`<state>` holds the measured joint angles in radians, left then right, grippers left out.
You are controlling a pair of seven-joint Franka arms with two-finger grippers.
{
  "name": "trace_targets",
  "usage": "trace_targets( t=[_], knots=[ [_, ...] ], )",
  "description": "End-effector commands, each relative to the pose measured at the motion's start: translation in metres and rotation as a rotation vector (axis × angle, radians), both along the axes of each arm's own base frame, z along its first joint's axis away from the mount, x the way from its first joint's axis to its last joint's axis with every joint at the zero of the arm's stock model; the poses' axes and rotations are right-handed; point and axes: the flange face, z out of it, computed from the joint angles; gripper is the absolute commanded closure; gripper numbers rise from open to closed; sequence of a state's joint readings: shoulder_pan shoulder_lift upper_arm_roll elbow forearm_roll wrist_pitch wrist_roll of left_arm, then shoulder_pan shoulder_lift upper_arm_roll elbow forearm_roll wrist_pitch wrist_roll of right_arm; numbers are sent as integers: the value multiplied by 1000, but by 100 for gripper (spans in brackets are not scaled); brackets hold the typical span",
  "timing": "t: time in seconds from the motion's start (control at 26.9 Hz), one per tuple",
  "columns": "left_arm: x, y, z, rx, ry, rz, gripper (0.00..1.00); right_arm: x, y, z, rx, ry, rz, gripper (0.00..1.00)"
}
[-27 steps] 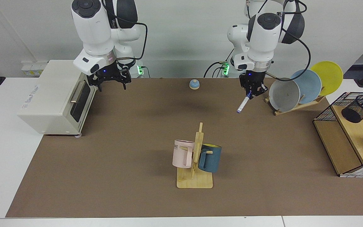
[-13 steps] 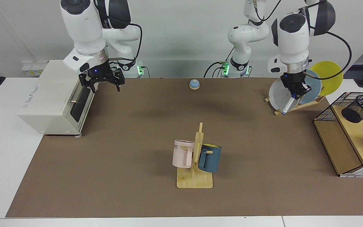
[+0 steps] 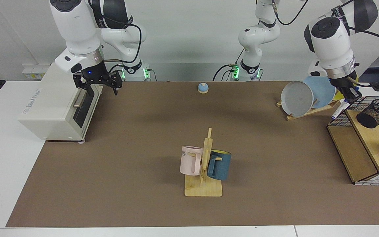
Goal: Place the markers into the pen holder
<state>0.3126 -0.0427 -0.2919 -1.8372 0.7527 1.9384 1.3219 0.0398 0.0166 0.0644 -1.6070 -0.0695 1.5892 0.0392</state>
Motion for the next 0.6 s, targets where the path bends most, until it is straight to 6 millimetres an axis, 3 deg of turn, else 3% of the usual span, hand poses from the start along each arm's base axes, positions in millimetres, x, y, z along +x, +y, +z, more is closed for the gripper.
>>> trace_targets(
  t=[0.0, 0.41, 0.56],
  knots=[
    [7, 19, 17, 105, 39, -117, 100, -11, -8, 3, 57, 9, -36, 0],
    [21, 47, 45, 253, 171, -306, 100, -11, -10, 2, 87, 11, -53, 0],
    [21, 82, 50, 295, 214, -328, 100, -10, -13, 3, 87, 10, -57, 0]
  ],
)
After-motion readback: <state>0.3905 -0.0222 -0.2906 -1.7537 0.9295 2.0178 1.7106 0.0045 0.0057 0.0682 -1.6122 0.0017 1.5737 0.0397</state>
